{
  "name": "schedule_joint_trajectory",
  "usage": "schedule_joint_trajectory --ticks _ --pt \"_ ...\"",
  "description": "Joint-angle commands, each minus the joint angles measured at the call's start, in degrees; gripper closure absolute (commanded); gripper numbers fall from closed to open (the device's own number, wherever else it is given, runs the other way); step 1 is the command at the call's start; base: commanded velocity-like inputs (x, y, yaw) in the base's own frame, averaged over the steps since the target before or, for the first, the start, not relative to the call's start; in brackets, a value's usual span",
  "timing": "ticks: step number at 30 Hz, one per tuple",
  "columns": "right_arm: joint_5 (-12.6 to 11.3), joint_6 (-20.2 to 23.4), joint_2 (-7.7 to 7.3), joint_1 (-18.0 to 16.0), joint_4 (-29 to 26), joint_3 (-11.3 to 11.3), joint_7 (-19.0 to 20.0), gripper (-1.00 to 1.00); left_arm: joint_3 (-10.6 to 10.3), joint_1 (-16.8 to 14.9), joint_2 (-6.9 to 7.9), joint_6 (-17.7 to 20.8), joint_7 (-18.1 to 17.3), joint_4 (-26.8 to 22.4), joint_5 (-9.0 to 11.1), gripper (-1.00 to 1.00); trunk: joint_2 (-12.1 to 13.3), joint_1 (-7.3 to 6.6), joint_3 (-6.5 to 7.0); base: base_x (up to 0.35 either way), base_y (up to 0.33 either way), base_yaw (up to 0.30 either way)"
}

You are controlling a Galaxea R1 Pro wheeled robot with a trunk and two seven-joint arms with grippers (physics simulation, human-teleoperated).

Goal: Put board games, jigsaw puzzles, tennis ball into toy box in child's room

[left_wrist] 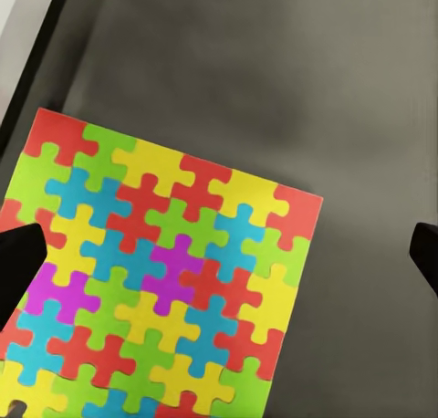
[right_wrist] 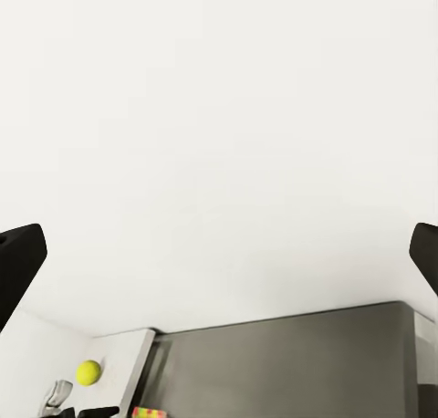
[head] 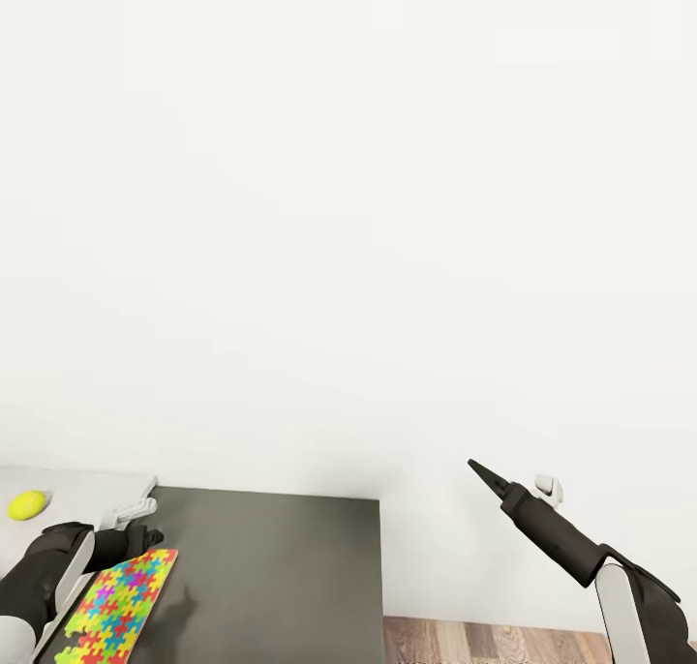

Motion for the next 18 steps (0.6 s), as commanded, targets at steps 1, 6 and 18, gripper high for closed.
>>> schedule_joint_trajectory --ticks 1,6,18 --pt "-0.12 0.35 0.05 -0.07 -0.02 -0.14 0.13 -1.00 0.15 -0.05 0.00 0.38 -0.06 -0.03 0.38 -1.00 -0.14 0.04 -0.22 0.000 0.000 0.000" --pt "-0.11 0.35 0.05 -0.07 -0.02 -0.14 0.12 -1.00 0.15 -0.07 0.01 0.30 -0.15 0.16 0.37 -1.00 -0.14 0.04 -0.65 0.000 0.000 0.000" --pt "-0.11 0.35 0.05 -0.07 -0.02 -0.14 0.11 -1.00 0.15 -0.08 0.02 0.27 -0.19 0.23 0.29 -1.00 -0.14 0.04 -1.69 0.000 0.000 0.000"
